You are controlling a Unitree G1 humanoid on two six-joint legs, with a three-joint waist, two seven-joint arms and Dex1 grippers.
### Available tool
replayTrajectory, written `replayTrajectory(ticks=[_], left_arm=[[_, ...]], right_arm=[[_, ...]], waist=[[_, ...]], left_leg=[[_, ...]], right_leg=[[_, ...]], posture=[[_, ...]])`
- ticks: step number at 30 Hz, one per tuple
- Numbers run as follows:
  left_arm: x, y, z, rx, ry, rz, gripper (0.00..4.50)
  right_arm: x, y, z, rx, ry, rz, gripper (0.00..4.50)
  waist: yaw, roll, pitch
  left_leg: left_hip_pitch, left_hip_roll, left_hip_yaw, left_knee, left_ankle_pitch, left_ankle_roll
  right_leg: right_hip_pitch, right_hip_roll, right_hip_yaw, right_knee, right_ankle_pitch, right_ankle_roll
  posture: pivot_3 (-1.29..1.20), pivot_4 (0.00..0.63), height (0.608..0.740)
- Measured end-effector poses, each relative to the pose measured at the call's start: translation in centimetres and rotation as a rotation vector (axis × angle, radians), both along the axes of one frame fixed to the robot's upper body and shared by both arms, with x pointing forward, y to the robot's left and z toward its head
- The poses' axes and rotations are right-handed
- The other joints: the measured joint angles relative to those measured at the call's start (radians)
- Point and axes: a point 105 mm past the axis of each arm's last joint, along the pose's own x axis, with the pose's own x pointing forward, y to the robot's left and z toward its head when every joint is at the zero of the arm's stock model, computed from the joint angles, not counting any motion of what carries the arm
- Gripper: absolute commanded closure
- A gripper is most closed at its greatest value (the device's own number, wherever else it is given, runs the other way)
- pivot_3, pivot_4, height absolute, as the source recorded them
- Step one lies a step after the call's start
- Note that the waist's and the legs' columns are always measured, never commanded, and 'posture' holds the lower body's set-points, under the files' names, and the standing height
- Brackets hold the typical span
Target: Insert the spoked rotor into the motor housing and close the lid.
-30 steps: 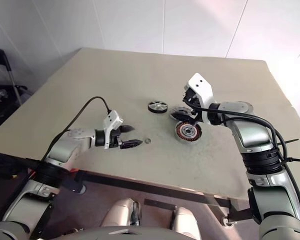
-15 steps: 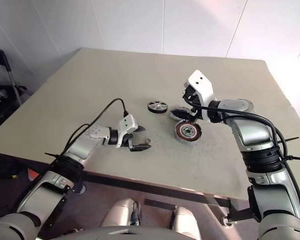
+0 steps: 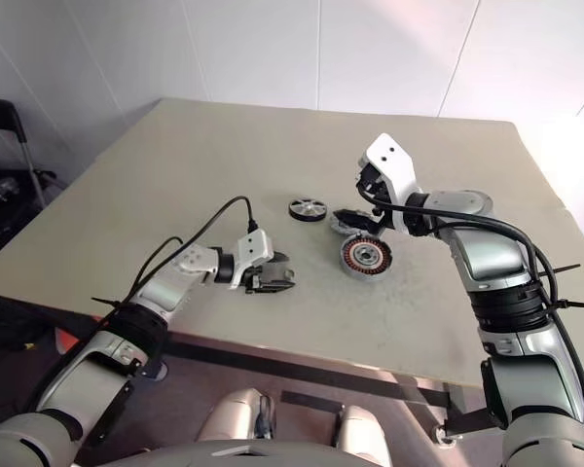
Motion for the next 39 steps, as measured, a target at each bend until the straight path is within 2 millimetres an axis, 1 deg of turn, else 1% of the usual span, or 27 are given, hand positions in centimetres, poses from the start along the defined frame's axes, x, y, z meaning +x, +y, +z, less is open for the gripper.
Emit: replayTrajectory(ticks=[4,11,15,18,22,30,32,35,36,37,39], left_arm=[[0.1,0.3,-0.3,-0.027,0.050,0.041,1.48],[0.0,0.5,-0.6,-0.047,0.077,0.070,1.48],[0.0,0.5,-0.7,-0.052,0.082,0.083,1.48],[0.2,0.6,-0.7,-0.048,0.079,0.102,2.09],[0.7,1.1,-0.8,-0.032,0.065,0.133,3.38],[1.0,1.1,-0.4,-0.024,0.055,0.128,3.38],[1.0,1.1,-0.3,-0.040,0.084,0.138,3.38],[1.0,1.1,0.1,-0.111,0.172,0.170,3.38],[1.1,1.1,0.6,-0.160,0.215,0.185,3.38],[1.2,1.0,1.3,-0.204,0.239,0.193,3.38],[1.8,0.9,3.4,-0.289,0.257,0.199,3.38]], right_arm=[[0.1,0.0,0.1,-0.002,-0.005,-0.001,0.43],[0.3,-0.3,0.2,-0.008,-0.006,-0.009,0.43],[0.4,-0.4,0.2,-0.011,-0.007,-0.013,0.43],[0.5,-0.4,0.2,-0.013,-0.006,-0.016,0.43],[0.7,-0.5,0.0,-0.021,-0.005,-0.021,0.43],[0.9,-0.7,-0.3,-0.033,-0.007,-0.031,0.43],[0.9,-0.6,-0.3,-0.035,-0.009,-0.030,0.43],[0.9,-0.6,-0.3,-0.039,-0.014,-0.031,0.43],[0.9,-0.6,-0.2,-0.040,-0.016,-0.031,0.43],[0.9,-0.6,-0.3,-0.043,-0.017,-0.030,0.43],[0.9,-0.4,-0.5,-0.047,-0.015,-0.026,0.43]], waist=[[-0.002,0.000,0.000],[-0.001,0.000,-0.003],[-0.002,0.001,-0.004],[-0.002,0.000,-0.004],[-0.005,-0.001,-0.005],[-0.002,0.000,-0.006],[-0.002,0.000,-0.006],[-0.003,-0.001,-0.006],[-0.002,-0.001,-0.005],[-0.002,-0.001,-0.005],[-0.001,-0.002,-0.005]], left_leg=[[0.003,0.000,0.000,0.000,0.000,0.000],[0.005,0.001,0.000,-0.001,0.000,-0.001],[0.006,0.001,0.000,-0.001,0.000,-0.001],[0.007,0.001,0.000,-0.001,0.000,-0.001],[0.008,0.001,0.000,-0.002,0.000,-0.001],[0.008,0.002,0.001,-0.006,0.001,-0.002],[0.008,0.002,0.001,-0.006,0.001,-0.002],[0.007,0.002,0.002,-0.006,0.001,-0.002],[0.004,0.002,0.002,-0.006,0.001,-0.002],[0.001,0.002,0.002,-0.006,0.001,-0.002],[-0.005,0.002,0.002,-0.006,0.001,-0.002]], right_leg=[[0.002,0.000,0.000,0.000,-0.003,0.005],[0.002,0.000,0.000,0.000,-0.002,0.004],[0.003,0.000,0.000,0.000,-0.003,0.006],[0.003,0.000,0.000,0.000,-0.004,0.007],[0.002,0.000,0.000,-0.001,-0.004,0.007],[0.001,0.000,0.000,-0.001,-0.004,0.006],[0.001,0.000,0.000,-0.001,-0.004,0.006],[0.000,0.000,0.000,-0.002,-0.004,0.006],[-0.002,0.000,0.000,-0.001,-0.003,0.005],[-0.005,0.000,0.000,-0.001,0.000,0.000],[-0.011,0.000,-0.001,-0.001,0.001,-0.002]], posture=[[0.00,0.000,0.740],[0.00,0.000,0.740],[0.00,0.000,0.740],[0.00,0.000,0.740],[0.00,0.000,0.740],[0.00,0.000,0.740],[0.00,0.000,0.740],[0.00,0.000,0.740],[0.00,0.000,0.740],[0.00,0.000,0.740],[0.00,0.000,0.740]])
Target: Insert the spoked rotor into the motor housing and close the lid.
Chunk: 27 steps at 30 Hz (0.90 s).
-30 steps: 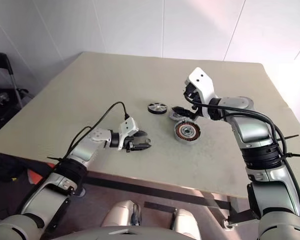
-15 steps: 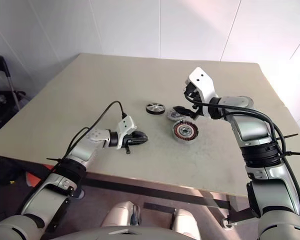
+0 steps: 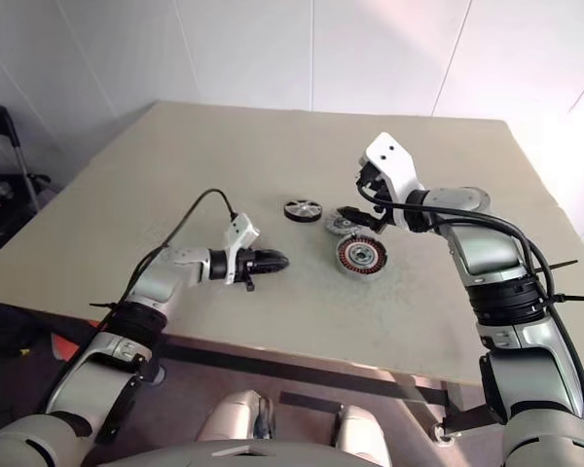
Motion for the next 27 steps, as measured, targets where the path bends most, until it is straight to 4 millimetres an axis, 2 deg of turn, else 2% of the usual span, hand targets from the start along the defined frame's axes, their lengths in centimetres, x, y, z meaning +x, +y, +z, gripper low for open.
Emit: replayTrajectory(ticks=[3,5,11,14,17,23,27], left_arm=[[0.9,0.1,3.0,-0.071,-0.038,0.011,3.38],[1.1,0.2,3.9,-0.090,-0.046,0.014,3.38],[0.7,-0.8,3.1,-0.033,-0.040,-0.042,3.38],[0.4,-2.7,2.6,0.036,-0.072,-0.117,3.38],[0.0,-4.8,1.8,0.082,-0.096,-0.194,3.38],[0.0,-7.2,1.4,0.135,-0.143,-0.271,3.38],[0.0,-9.1,2.1,0.119,-0.169,-0.315,3.38]], right_arm=[[0.0,0.2,-0.1,-0.002,-0.002,0.003,0.43],[0.1,0.2,-0.1,-0.005,-0.006,0.001,0.43],[0.6,-0.1,-0.1,-0.011,-0.023,-0.030,0.43],[2.0,-1.5,0.2,-0.031,-0.050,-0.127,0.43],[3.1,-2.8,1.5,-0.032,-0.102,-0.212,0.43],[3.9,-5.5,2.9,-0.024,-0.156,-0.341,0.43],[4.0,-5.8,3.3,-0.021,-0.170,-0.361,0.43]], waist=[[0.001,0.000,0.000],[0.001,0.000,0.000],[0.003,0.000,0.000],[0.005,0.000,0.000],[0.005,0.000,0.000],[0.004,0.000,0.000],[0.006,0.000,0.000]], left_leg=[[-0.008,0.000,0.000,0.000,0.000,0.001],[-0.010,0.000,0.001,0.000,-0.001,0.003],[-0.013,0.000,0.001,0.000,-0.002,0.005],[-0.013,0.000,0.001,0.001,-0.002,0.004],[-0.012,0.000,0.001,0.001,-0.001,0.003],[-0.013,0.001,0.001,0.001,-0.002,0.004],[-0.013,0.001,0.001,0.001,-0.002,0.005]], right_leg=[[-0.006,0.000,-0.001,0.000,0.000,-0.001],[-0.008,0.000,-0.001,-0.001,-0.001,-0.002],[-0.011,0.000,-0.002,-0.002,-0.001,-0.002],[-0.009,0.000,-0.002,-0.002,-0.001,-0.002],[-0.008,0.000,-0.002,-0.002,-0.001,-0.002],[-0.010,0.000,-0.003,-0.002,-0.001,-0.002],[-0.010,0.000,-0.003,-0.002,-0.001,-0.002]], posture=[[0.00,0.000,0.740],[0.00,0.000,0.740],[0.00,0.000,0.740],[0.00,0.000,0.740],[0.00,0.000,0.740],[0.00,0.000,0.740],[0.00,0.000,0.740]])
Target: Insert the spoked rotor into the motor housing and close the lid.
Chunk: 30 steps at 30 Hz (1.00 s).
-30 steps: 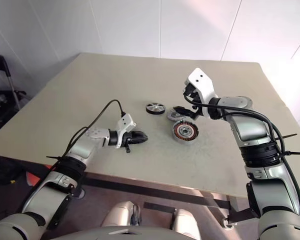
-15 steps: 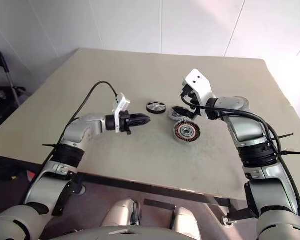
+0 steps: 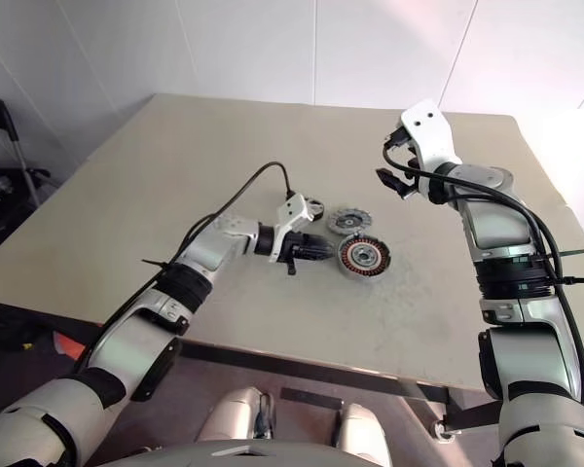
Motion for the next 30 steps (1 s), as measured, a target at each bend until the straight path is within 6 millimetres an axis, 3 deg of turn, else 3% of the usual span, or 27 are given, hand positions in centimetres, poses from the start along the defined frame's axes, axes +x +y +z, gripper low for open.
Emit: replayTrajectory(ticks=[5,14,30], left_arm=[[-0.1,-2.3,1.1,-0.011,-0.030,-0.057,3.38],[0.7,-4.7,0.2,0.074,-0.066,-0.037,3.38],[0.7,-5.2,-1.4,0.123,-0.064,0.000,3.38]], right_arm=[[-0.3,0.0,-0.2,-0.004,-0.001,-0.011,0.43],[-0.8,-0.5,-0.5,0.003,-0.004,-0.047,0.43],[-1.2,-1.0,-0.9,0.006,0.003,-0.086,0.43]], waist=[[0.001,0.000,0.000],[0.003,0.000,0.000],[0.004,0.000,0.000]], left_leg=[[0.000,0.000,0.000,0.000,0.001,0.002],[0.001,0.000,0.000,0.001,0.002,0.004],[0.001,0.000,0.000,0.002,0.002,0.004]], right_leg=[[0.000,0.000,0.000,0.001,0.000,0.000],[0.001,0.000,0.000,0.001,0.000,0.000],[0.002,-0.001,-0.001,0.002,0.000,0.000]], posture=[[0.00,0.000,0.740],[0.00,0.000,0.740],[0.00,0.000,0.740]])
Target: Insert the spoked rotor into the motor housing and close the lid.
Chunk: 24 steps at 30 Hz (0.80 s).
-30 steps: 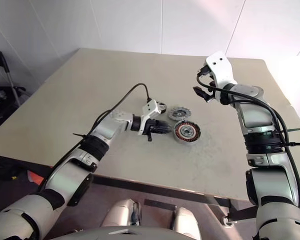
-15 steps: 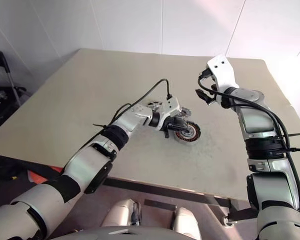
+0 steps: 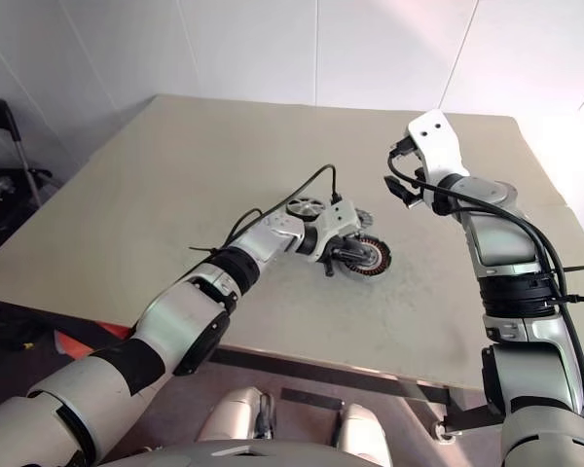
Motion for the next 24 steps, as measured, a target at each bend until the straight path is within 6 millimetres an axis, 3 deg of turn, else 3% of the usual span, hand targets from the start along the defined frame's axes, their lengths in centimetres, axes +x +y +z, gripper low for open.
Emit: replayTrajectory(ticks=[5,8,14,16,20,22,24], left_arm=[[0.4,0.2,0.0,-0.006,-0.003,0.031,2.07],[0.9,0.3,0.6,-0.023,-0.010,0.057,2.07],[2.8,2.0,4.1,-0.155,-0.027,0.118,2.07],[3.4,3.1,5.6,-0.200,-0.045,0.134,2.07],[4.5,7.2,8.7,-0.294,-0.112,0.201,2.07],[4.4,9.8,8.7,-0.309,-0.119,0.248,2.07],[3.9,12.8,7.3,-0.287,-0.101,0.314,2.07]], right_arm=[[0.0,0.1,-0.1,0.004,0.000,0.001,0.43],[0.0,0.3,-0.1,0.008,0.001,0.005,0.43],[-0.5,1.6,-0.1,0.020,-0.004,0.072,0.43],[-1.0,2.4,-0.1,0.017,-0.006,0.121,0.43],[-2.8,4.0,-1.8,0.002,0.050,0.231,0.43],[-4.1,4.9,-3.1,-0.014,0.100,0.293,0.43],[-5.3,5.7,-4.6,-0.018,0.159,0.342,0.43]], waist=[[0.000,0.000,0.000],[-0.001,0.000,0.000],[0.000,0.000,0.000],[0.000,0.000,0.000],[-0.001,0.000,0.000],[-0.002,0.001,0.000],[-0.004,0.001,0.000]], left_leg=[[0.000,0.000,0.000,0.000,0.000,0.000],[0.000,0.000,0.000,0.000,0.000,0.000],[-0.001,0.000,0.000,0.000,0.000,0.001],[-0.001,0.001,0.000,0.000,0.000,0.001],[0.000,0.001,0.000,-0.001,0.000,0.000],[0.000,0.001,0.000,-0.001,-0.001,0.000],[0.000,0.001,0.000,-0.001,-0.002,-0.002]], right_leg=[[0.000,0.000,0.000,0.000,0.000,0.000],[0.000,0.000,0.000,0.000,0.000,0.000],[-0.001,0.000,0.000,0.000,0.000,0.000],[-0.001,0.000,0.000,0.000,0.000,0.000],[-0.001,0.000,-0.001,0.000,0.000,0.000],[-0.001,0.000,-0.001,0.000,0.000,-0.001],[-0.001,0.000,-0.001,0.000,0.000,-0.001]], posture=[[0.00,0.000,0.740],[0.00,0.000,0.740],[0.00,0.000,0.740],[0.00,0.000,0.740],[0.00,0.000,0.740],[0.00,0.000,0.740],[0.00,0.000,0.740]])
